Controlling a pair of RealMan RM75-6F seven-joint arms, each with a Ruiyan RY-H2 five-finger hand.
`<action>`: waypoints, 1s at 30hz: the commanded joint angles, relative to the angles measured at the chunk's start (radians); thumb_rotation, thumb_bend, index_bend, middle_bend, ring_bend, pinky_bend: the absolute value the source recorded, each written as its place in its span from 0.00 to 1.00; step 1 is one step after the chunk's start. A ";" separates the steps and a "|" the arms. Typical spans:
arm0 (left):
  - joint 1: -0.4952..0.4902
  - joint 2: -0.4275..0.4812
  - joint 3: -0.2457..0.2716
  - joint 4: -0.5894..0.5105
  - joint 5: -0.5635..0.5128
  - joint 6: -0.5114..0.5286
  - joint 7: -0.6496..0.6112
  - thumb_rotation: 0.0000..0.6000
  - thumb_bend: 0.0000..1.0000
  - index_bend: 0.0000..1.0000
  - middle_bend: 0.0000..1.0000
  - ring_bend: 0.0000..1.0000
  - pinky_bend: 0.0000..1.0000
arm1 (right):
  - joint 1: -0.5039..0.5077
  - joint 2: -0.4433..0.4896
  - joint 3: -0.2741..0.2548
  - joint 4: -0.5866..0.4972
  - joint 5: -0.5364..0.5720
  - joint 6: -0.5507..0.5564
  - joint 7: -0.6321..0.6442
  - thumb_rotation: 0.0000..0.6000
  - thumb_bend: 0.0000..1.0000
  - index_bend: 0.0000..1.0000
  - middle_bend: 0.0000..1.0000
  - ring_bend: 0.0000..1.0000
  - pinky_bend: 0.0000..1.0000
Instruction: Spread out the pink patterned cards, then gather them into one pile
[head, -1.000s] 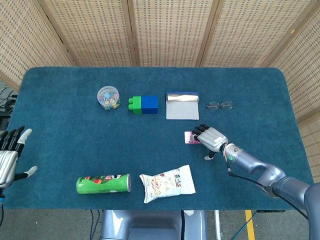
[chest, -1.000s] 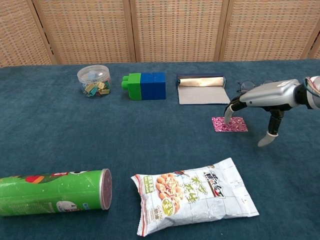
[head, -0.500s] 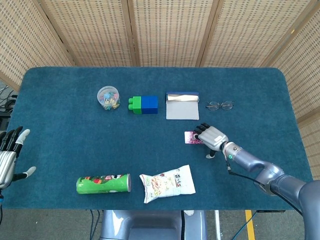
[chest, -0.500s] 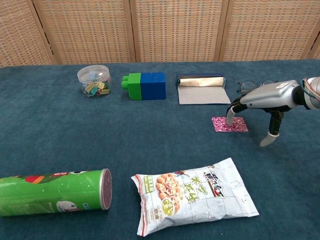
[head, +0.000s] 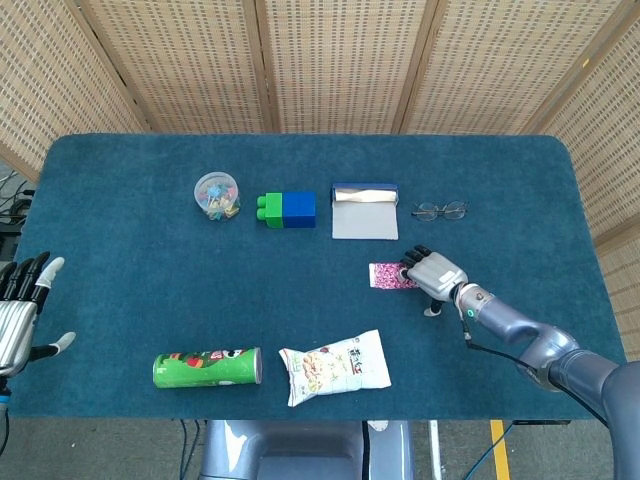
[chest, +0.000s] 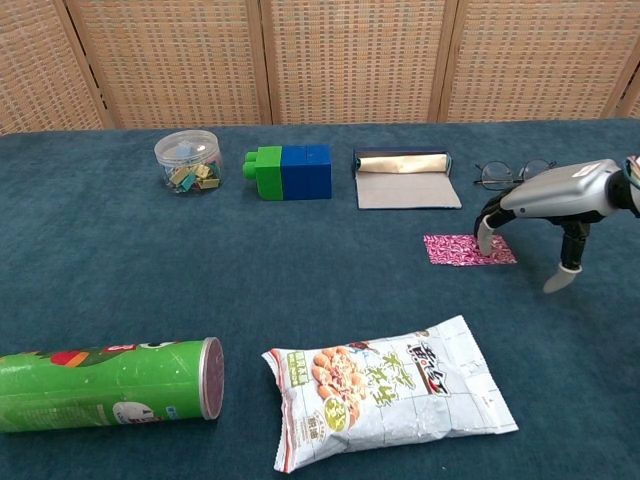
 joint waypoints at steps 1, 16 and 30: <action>-0.001 -0.001 0.000 -0.001 -0.001 0.000 0.003 1.00 0.04 0.00 0.00 0.00 0.00 | -0.004 0.008 -0.006 -0.003 0.006 -0.001 -0.005 1.00 0.21 0.27 0.16 0.00 0.00; -0.014 -0.007 -0.002 -0.009 -0.002 -0.012 0.021 1.00 0.04 0.00 0.00 0.00 0.00 | -0.045 0.063 -0.032 -0.003 0.054 -0.014 -0.029 1.00 0.23 0.28 0.17 0.00 0.00; -0.012 -0.007 0.002 -0.007 -0.002 -0.007 0.016 1.00 0.04 0.00 0.00 0.00 0.00 | -0.027 0.085 -0.002 -0.071 0.061 0.003 -0.049 1.00 0.23 0.28 0.17 0.00 0.00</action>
